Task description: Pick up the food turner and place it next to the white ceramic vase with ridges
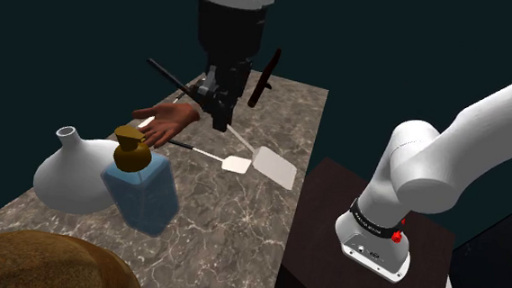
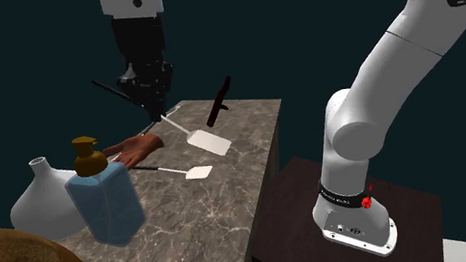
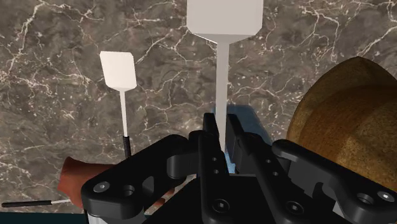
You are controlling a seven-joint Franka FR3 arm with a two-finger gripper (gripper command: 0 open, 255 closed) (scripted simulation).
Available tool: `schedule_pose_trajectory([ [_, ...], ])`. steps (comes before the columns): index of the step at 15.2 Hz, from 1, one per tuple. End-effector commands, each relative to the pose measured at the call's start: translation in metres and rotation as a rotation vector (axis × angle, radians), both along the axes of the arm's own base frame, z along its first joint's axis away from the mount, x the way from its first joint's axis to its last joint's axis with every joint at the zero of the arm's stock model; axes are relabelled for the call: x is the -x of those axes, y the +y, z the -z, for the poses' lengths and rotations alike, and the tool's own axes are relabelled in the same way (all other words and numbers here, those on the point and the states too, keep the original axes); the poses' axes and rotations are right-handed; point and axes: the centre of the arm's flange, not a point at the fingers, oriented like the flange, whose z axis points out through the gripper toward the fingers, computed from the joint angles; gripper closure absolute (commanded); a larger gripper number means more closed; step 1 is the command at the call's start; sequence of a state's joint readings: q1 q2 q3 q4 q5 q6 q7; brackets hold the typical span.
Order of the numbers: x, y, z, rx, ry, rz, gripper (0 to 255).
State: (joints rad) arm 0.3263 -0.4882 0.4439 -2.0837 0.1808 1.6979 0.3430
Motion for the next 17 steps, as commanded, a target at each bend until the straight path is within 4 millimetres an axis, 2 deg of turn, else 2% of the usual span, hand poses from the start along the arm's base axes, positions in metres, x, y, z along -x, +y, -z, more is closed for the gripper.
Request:
schedule_pose_trajectory([
  [1, 0.012, 0.022, 0.001, 0.000, 0.000, 0.002, 255],
  [5, 0.039, 0.066, 0.001, 0.000, 0.000, 0.002, 255],
  [17, 0.039, 0.066, 0.064, 0.000, 0.000, 0.002, 255],
])
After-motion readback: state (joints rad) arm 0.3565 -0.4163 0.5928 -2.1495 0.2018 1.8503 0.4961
